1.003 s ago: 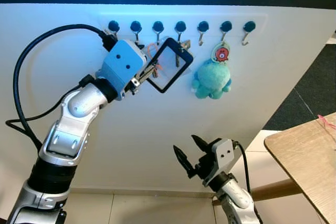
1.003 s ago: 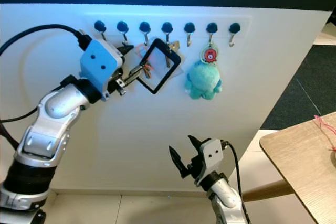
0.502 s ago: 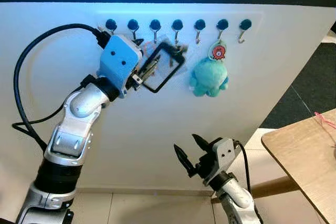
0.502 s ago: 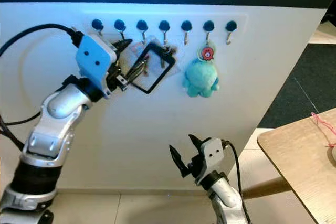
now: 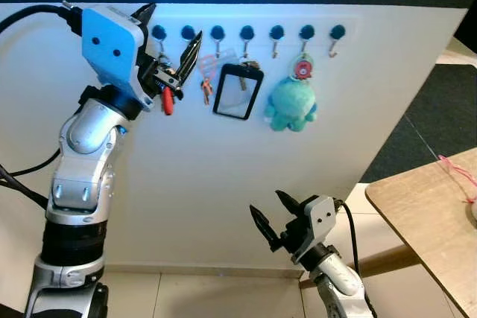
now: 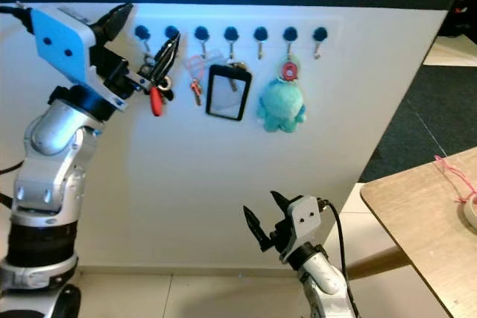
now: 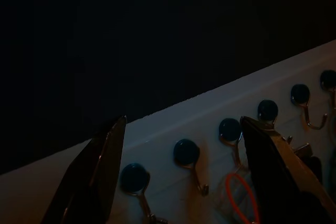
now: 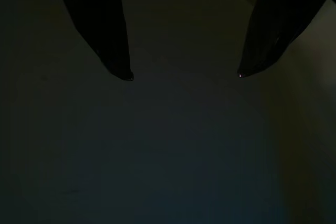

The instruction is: Hang keys on a hook

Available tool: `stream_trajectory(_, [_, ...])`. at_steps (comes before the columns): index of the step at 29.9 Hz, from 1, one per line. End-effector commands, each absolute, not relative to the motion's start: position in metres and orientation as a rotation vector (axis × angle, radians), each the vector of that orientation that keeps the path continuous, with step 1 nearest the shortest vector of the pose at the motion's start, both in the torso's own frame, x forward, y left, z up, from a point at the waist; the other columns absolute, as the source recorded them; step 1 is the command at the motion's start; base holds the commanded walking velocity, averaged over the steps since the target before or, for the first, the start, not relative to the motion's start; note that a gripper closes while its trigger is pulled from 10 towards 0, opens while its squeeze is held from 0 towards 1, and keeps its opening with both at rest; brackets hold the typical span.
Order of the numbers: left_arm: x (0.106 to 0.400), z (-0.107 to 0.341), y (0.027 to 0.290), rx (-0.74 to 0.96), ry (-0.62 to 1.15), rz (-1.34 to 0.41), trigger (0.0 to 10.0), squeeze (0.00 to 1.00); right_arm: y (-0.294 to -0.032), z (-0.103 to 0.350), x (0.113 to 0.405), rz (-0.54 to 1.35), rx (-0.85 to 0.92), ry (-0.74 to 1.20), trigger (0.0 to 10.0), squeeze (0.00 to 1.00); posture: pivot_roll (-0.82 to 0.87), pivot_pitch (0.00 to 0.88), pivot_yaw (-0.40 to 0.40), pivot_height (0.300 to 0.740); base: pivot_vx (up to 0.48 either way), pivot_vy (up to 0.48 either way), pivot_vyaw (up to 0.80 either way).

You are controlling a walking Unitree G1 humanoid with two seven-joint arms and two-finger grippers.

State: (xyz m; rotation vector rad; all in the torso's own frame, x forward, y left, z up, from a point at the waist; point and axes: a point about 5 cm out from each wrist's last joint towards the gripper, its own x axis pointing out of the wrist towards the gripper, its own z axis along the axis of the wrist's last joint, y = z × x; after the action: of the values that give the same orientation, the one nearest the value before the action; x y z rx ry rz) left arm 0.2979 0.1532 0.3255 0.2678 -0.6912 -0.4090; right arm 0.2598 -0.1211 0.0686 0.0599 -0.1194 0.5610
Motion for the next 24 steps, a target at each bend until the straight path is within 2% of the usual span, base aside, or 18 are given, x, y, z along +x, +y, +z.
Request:
stream_trajectory(1, [0.298,0.322,0.152,0.251,-0.686,-0.428,10.0,0.00,-0.123,0.067,0.259,0.554,0.070,-0.105,10.0,0.00,0.03,0.098,0.007,0.740,0.000,0.000,0.00])
stream_trajectory(7, [0.296,0.320,0.152,0.216,-0.681,-0.486,10.0,0.00,-0.123,0.067,0.259,0.554,0.072,-0.104,10.0,0.00,0.03,0.095,0.008,0.740,0.000,0.000,0.00])
stream_trajectory(11, [0.285,0.319,0.149,0.033,-0.679,-0.694,10.0,0.00,-0.122,0.066,0.259,0.556,0.075,-0.105,10.0,0.00,0.03,0.093,0.008,0.740,0.000,0.000,0.00])
stream_trajectory(15, [0.281,0.316,0.149,-0.055,-0.646,-0.789,10.0,0.00,-0.121,0.066,0.259,0.556,0.076,-0.105,10.0,0.00,0.03,0.093,0.009,0.740,0.000,0.000,0.00])
stream_trajectory(17, [0.275,0.311,0.149,-0.150,-0.604,-0.893,10.0,0.00,-0.121,0.066,0.259,0.557,0.076,-0.105,10.0,0.00,0.03,0.091,0.008,0.740,0.000,0.000,0.00])
stream_trajectory(18, [0.275,0.311,0.149,-0.150,-0.604,-0.893,10.0,0.00,-0.121,0.066,0.259,0.557,0.076,-0.105,10.0,0.00,0.03,0.091,0.008,0.740,0.000,0.000,0.00])
stream_trajectory(20, [0.267,0.301,0.148,-0.190,-0.533,-1.016,10.0,0.00,-0.122,0.065,0.258,0.558,0.075,-0.102,10.0,0.00,0.03,0.088,0.009,0.740,0.000,0.000,0.00])
stream_trajectory(21, [0.261,0.290,0.149,-0.181,-0.459,-1.097,10.0,0.00,-0.123,0.063,0.257,0.558,0.073,-0.097,10.0,0.00,0.03,0.086,0.008,0.740,0.000,0.000,0.00])
stream_trajectory(24, [0.256,0.277,0.149,-0.135,-0.379,-1.155,10.0,0.00,-0.124,0.062,0.257,0.557,0.072,-0.090,10.0,0.00,0.03,0.083,0.007,0.740,0.000,0.000,0.00])
